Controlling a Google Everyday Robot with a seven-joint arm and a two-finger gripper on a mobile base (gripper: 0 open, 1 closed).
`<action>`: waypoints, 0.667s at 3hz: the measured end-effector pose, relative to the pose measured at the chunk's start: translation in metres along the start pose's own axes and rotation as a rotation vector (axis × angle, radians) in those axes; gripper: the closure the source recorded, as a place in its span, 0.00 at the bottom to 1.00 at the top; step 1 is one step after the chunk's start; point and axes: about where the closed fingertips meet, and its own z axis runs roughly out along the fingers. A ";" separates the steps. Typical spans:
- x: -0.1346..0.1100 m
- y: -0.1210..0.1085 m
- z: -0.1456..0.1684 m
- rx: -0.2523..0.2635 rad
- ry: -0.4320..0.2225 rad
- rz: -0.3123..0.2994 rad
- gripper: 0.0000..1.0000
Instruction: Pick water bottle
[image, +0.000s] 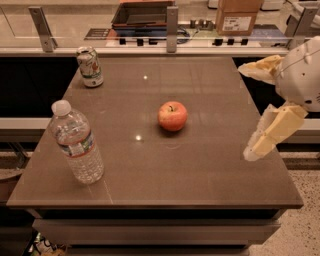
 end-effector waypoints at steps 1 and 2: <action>-0.033 0.017 0.027 -0.066 -0.193 -0.017 0.00; -0.068 0.035 0.046 -0.137 -0.367 -0.007 0.00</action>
Offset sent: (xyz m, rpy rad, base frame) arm -0.0306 0.1253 -0.0062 0.5344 0.0913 0.2662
